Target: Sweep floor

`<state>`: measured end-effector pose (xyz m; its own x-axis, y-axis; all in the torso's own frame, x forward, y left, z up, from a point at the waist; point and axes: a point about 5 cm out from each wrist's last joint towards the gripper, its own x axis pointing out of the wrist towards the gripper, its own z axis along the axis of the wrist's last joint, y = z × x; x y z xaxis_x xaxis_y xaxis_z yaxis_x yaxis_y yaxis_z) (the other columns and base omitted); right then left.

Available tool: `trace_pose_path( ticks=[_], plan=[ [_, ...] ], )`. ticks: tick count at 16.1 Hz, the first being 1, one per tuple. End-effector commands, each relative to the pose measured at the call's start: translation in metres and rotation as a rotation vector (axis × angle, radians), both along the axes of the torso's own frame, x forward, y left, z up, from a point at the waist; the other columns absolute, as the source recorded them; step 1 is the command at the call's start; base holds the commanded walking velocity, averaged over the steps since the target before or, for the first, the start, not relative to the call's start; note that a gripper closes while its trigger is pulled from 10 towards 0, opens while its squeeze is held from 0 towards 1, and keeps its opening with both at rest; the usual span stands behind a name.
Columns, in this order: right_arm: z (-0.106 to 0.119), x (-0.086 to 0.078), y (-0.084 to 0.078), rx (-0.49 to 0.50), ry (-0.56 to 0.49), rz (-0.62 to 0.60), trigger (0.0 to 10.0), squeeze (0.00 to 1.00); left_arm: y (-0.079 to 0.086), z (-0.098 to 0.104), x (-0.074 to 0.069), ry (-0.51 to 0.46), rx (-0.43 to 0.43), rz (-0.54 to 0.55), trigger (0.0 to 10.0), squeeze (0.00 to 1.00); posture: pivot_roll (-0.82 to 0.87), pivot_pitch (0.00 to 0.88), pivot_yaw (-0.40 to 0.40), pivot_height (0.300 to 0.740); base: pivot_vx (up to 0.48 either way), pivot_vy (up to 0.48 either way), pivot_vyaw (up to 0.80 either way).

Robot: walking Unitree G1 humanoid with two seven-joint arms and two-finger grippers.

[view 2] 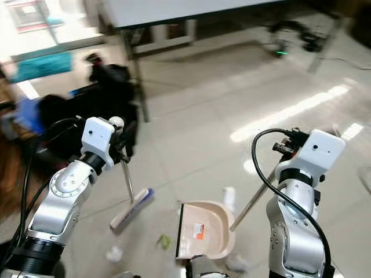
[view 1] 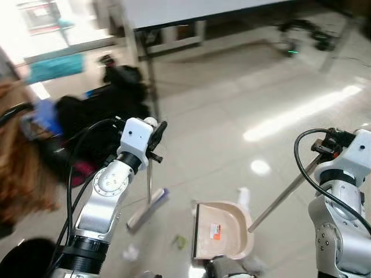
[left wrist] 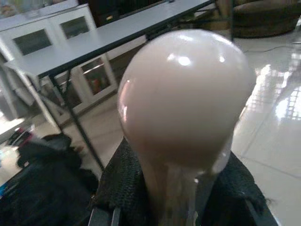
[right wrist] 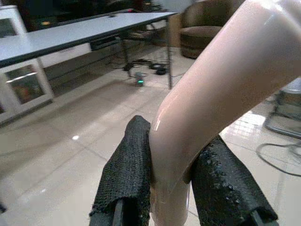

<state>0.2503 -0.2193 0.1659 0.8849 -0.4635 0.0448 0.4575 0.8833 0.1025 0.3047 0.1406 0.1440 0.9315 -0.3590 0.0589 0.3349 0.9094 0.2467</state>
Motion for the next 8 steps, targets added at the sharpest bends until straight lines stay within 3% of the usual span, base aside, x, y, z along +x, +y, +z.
trace_pose_path(
  ticks=[1,8],
  plan=[
    [0.0061,-0.0014,-0.0008,-0.016,-0.007,0.007,10.0,0.00,0.0053,0.0131,0.0010,-0.062,0.015,0.023,10.0,0.00,-0.06,0.111,0.032,0.740,0.000,0.000,-0.80],
    [0.0130,0.0027,0.0033,-0.024,-0.007,0.049,10.0,0.00,0.0126,0.0127,-0.0022,-0.071,0.025,0.053,10.0,0.00,-0.06,0.103,0.014,0.740,0.000,0.000,-0.80]
  ],
)
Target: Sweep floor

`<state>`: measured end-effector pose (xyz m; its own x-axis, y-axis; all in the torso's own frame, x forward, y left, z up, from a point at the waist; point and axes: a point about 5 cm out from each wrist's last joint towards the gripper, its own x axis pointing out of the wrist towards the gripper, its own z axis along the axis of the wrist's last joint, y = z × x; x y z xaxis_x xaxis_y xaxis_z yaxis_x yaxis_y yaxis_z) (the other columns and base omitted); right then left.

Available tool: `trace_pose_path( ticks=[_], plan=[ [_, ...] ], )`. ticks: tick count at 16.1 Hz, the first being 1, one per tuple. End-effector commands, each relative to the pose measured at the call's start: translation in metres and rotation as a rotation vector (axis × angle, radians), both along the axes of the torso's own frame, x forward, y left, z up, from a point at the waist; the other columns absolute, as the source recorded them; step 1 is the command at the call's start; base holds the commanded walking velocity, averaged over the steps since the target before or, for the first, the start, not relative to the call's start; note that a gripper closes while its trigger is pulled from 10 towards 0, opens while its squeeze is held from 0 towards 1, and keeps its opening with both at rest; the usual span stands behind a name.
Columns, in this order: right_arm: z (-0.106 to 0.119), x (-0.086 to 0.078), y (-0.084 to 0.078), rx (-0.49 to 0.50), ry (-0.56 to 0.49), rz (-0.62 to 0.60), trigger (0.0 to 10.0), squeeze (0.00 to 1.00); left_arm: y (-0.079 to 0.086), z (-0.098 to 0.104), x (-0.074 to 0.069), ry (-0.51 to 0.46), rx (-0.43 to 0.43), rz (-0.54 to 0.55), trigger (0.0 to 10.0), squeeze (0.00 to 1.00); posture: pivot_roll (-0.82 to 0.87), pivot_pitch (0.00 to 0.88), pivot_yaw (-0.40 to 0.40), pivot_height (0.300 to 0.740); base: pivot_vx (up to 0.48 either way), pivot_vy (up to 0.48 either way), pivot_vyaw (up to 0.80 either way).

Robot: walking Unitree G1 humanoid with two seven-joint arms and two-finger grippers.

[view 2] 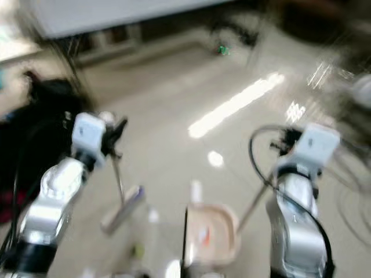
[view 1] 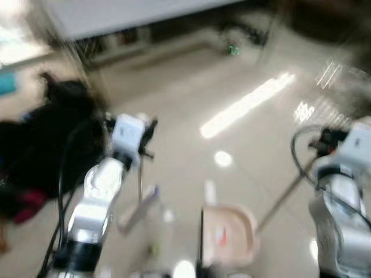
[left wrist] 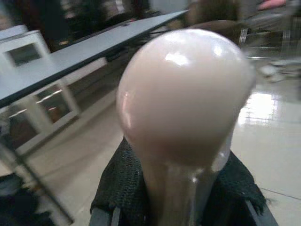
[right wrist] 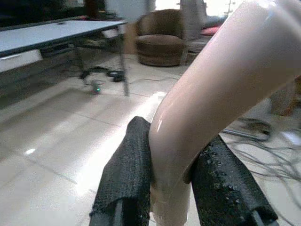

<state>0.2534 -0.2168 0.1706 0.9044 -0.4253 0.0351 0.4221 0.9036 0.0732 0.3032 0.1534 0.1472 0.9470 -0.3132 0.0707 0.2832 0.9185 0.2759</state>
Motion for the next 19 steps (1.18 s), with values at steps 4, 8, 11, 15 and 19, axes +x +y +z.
trace_pose_path(
  ticks=[4,8,11,15,19],
  plan=[
    [0.011,0.001,0.000,-0.004,-0.029,0.014,10.0,0.00,0.000,0.009,-0.002,-0.047,0.002,0.003,10.0,0.00,-0.06,0.097,0.009,0.740,0.000,0.000,-0.80],
    [0.015,0.000,0.000,-0.001,-0.034,0.011,10.0,0.00,0.003,0.011,-0.002,-0.051,0.006,-0.001,10.0,0.00,-0.06,0.093,0.015,0.740,0.000,0.000,-0.80],
    [0.018,-0.001,-0.001,0.001,-0.043,0.004,10.0,0.00,0.010,0.025,0.004,-0.109,0.016,0.038,10.0,0.00,-0.07,0.096,0.020,0.740,0.000,0.000,-0.80],
    [0.021,-0.001,-0.003,-0.015,-0.056,0.006,10.0,0.00,0.008,0.039,0.008,-0.110,-0.060,0.022,10.0,0.00,-0.06,0.107,0.024,0.740,0.000,0.000,-0.40],
    [0.014,-0.003,0.002,0.001,-0.004,0.028,10.0,0.00,-0.006,0.030,0.001,-0.056,-0.090,-0.048,10.0,0.00,-0.07,0.123,0.020,0.740,0.000,0.000,0.00]
  ],
)
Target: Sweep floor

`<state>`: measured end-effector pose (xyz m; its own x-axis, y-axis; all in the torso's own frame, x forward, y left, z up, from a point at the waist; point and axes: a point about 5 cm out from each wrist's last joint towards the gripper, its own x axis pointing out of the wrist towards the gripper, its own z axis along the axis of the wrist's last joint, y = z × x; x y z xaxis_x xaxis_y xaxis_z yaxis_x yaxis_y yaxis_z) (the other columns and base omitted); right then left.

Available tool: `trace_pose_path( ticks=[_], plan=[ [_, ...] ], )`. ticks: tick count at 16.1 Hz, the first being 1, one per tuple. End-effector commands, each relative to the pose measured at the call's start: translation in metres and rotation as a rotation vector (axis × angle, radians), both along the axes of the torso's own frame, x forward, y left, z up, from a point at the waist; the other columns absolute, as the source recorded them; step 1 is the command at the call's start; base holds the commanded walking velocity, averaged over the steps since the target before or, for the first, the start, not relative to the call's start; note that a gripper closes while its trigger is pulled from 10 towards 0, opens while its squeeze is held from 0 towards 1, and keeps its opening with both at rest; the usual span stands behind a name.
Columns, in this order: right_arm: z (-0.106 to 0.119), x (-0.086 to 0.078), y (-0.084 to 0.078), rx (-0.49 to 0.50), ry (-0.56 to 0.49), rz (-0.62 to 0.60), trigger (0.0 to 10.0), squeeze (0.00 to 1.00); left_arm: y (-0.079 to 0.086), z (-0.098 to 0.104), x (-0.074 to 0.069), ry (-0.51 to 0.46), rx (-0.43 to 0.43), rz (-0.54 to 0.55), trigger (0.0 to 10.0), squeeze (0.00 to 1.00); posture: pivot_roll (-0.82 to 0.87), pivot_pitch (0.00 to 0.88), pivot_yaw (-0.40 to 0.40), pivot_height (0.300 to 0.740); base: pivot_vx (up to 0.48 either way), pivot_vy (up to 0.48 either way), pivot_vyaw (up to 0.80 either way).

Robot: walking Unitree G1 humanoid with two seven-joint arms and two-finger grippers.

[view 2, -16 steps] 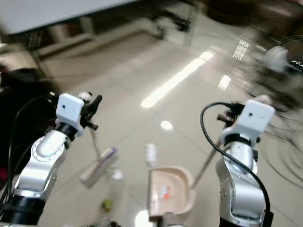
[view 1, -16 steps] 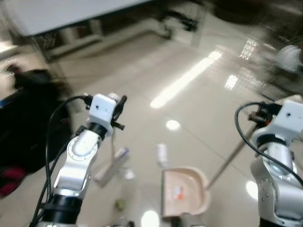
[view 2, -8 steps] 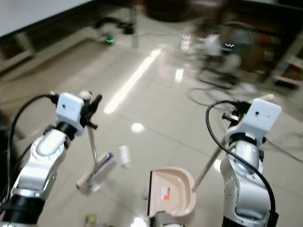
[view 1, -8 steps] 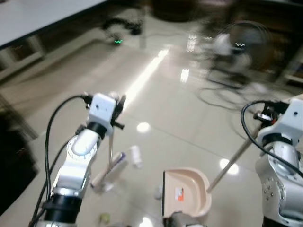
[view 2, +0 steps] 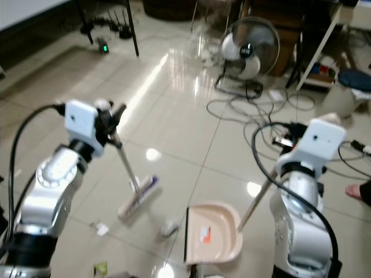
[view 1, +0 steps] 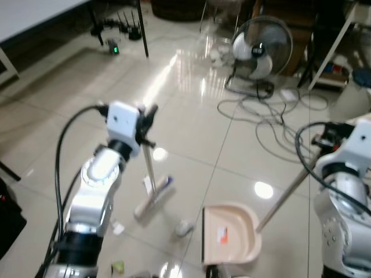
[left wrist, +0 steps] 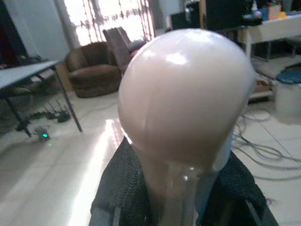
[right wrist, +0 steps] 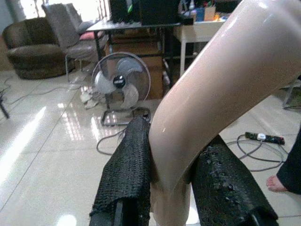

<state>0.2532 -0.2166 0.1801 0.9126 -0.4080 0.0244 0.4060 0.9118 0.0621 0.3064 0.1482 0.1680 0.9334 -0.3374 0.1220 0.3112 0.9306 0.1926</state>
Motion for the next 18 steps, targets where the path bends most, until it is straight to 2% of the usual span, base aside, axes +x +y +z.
trace_pose_path(
  ticks=[1,7,18],
  plan=[
    [0.0029,-0.0022,0.0022,0.007,-0.007,0.018,10.0,0.00,-0.0017,0.0072,-0.0032,-0.027,0.006,-0.015,10.0,0.00,-0.07,0.127,0.018,0.740,0.000,0.000,0.00],
    [-0.0025,0.0002,0.0104,0.021,0.037,0.068,10.0,0.00,-0.0002,-0.0003,-0.0099,0.014,0.007,-0.014,10.0,0.00,-0.06,0.136,0.004,0.740,-0.041,0.000,0.00],
    [-0.0020,-0.0009,0.0118,0.022,0.044,0.079,10.0,0.00,0.0002,-0.0009,-0.0116,0.027,0.007,-0.008,10.0,0.00,-0.06,0.143,0.002,0.740,-0.355,0.000,0.00]
  ],
)
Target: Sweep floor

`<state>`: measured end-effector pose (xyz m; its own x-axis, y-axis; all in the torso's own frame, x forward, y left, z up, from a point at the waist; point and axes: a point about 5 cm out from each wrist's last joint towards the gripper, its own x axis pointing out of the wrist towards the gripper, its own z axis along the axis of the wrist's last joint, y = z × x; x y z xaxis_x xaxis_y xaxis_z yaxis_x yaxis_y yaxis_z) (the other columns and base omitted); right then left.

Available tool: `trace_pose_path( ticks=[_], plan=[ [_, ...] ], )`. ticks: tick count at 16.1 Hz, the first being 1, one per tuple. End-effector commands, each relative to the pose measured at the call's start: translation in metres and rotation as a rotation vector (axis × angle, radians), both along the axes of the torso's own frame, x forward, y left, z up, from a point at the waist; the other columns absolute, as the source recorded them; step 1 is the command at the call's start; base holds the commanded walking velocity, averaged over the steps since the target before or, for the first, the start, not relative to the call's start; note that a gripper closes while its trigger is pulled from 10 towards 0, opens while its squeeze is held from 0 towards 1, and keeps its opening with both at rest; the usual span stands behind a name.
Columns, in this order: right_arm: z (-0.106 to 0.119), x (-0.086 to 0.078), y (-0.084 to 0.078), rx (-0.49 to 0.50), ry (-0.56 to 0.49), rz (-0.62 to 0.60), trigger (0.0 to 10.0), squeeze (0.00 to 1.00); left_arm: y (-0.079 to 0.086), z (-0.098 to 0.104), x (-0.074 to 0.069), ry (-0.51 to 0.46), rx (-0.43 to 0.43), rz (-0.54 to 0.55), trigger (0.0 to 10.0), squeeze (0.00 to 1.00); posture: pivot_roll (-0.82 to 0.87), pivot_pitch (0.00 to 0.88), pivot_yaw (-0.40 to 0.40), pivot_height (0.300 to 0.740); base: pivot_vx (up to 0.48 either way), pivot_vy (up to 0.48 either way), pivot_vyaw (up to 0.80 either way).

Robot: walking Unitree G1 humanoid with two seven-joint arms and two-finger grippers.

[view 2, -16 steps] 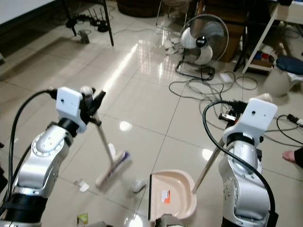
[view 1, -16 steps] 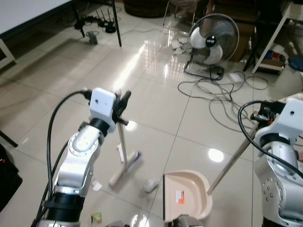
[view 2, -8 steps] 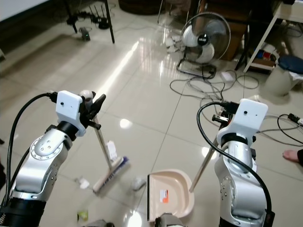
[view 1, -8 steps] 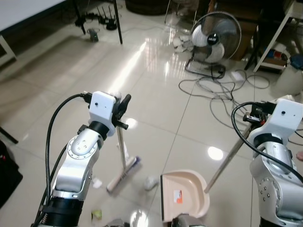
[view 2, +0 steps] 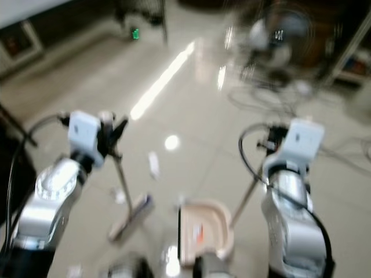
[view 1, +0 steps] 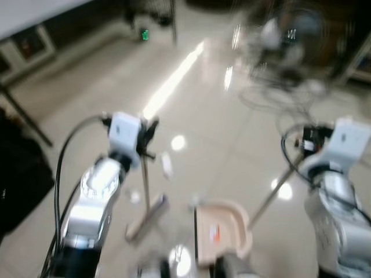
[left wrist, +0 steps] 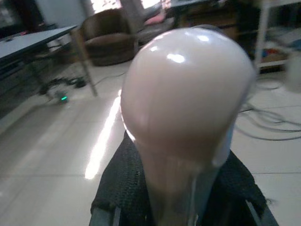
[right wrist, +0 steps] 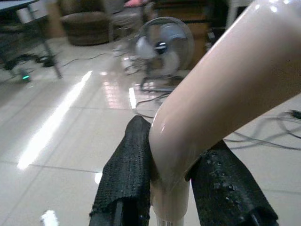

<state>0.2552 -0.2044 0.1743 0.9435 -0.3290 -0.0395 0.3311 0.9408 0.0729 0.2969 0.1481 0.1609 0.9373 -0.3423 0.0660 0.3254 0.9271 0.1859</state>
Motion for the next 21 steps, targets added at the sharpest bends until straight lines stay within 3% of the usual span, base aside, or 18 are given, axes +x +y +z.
trace_pose_path(
  ticks=[1,5,17,21],
  plan=[
    [0.0037,-0.0030,-0.0004,-0.011,-0.010,-0.005,10.0,0.00,0.0003,0.0060,-0.0024,-0.027,-0.004,-0.004,10.0,0.00,-0.06,0.144,0.002,0.740,-0.375,0.000,0.00],
    [0.0037,-0.0032,0.0005,-0.009,-0.007,-0.002,10.0,0.00,0.0012,0.0058,-0.0031,-0.025,0.000,0.000,10.0,0.00,-0.06,0.148,0.001,0.740,-0.354,0.000,0.00],
    [0.0025,-0.0041,0.0021,0.006,0.000,0.002,10.0,0.00,0.0069,0.0047,-0.0021,-0.006,0.047,0.028,10.0,0.00,-0.05,0.158,0.001,0.740,0.000,0.000,0.00],
    [0.0044,-0.0039,0.0046,0.008,-0.011,0.021,10.0,0.00,0.0066,0.0066,-0.0022,-0.015,0.039,0.021,10.0,0.00,-0.06,0.150,0.005,0.740,0.323,0.000,0.00]
  ],
)
